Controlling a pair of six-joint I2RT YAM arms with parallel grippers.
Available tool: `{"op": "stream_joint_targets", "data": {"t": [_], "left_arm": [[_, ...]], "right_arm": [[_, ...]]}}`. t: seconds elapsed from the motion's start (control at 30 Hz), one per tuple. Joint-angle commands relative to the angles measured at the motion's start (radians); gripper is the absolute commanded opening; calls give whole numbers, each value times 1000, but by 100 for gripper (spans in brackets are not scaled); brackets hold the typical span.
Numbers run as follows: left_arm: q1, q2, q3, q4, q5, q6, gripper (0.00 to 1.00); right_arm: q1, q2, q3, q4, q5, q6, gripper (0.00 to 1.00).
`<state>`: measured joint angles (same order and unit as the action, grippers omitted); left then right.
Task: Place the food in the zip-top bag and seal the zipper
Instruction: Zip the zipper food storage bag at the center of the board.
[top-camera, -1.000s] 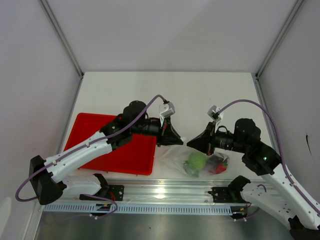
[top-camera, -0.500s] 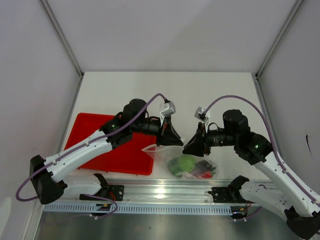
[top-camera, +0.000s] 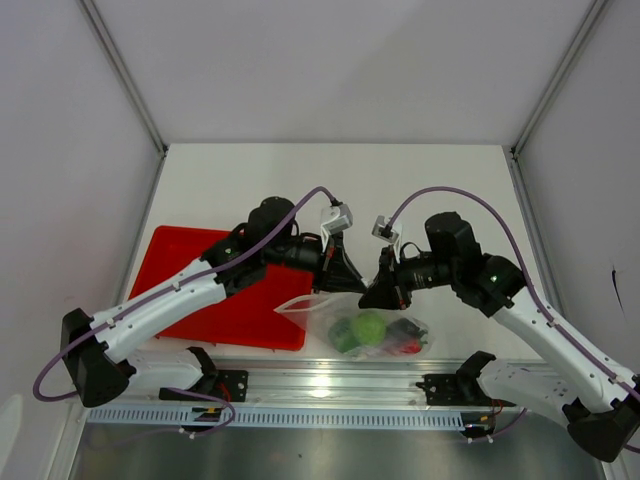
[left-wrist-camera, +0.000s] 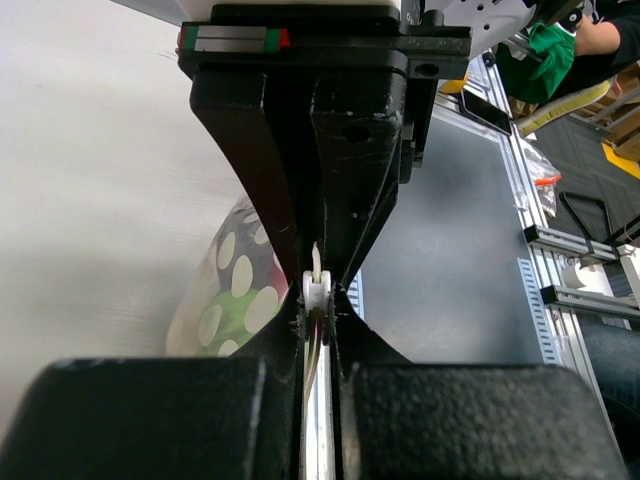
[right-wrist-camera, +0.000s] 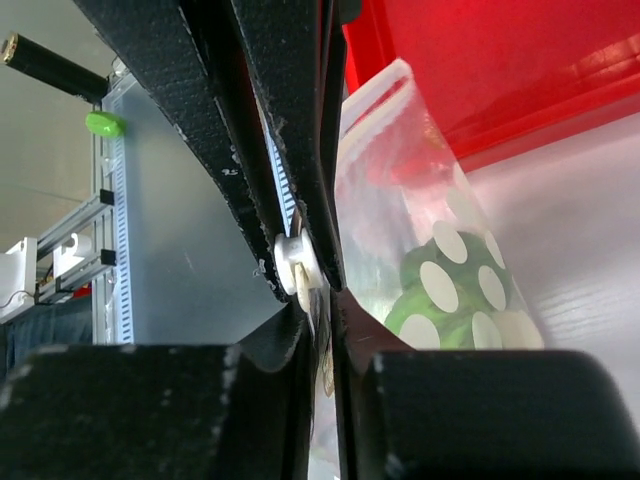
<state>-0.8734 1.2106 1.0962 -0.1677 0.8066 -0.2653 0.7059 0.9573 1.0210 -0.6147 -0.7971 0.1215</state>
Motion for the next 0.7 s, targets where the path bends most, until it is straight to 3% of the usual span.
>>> {"op": "stream_joint_targets", "data": {"t": [0.0, 0.07, 0.53, 0.67], "left_arm": [[7, 1, 44, 7, 23, 0, 1], [7, -2, 42, -16, 14, 21, 1], [22, -32, -19, -90, -23, 70, 1], [31, -55, -56, -104, -50, 72, 0]], "right_arm": [[7, 3, 47, 59, -30, 6, 10], [7, 4, 47, 63, -19, 7, 0], [-28, -156, -36, 205, 245, 132, 0], [-59, -192, -45, 214, 253, 158, 0]]}}
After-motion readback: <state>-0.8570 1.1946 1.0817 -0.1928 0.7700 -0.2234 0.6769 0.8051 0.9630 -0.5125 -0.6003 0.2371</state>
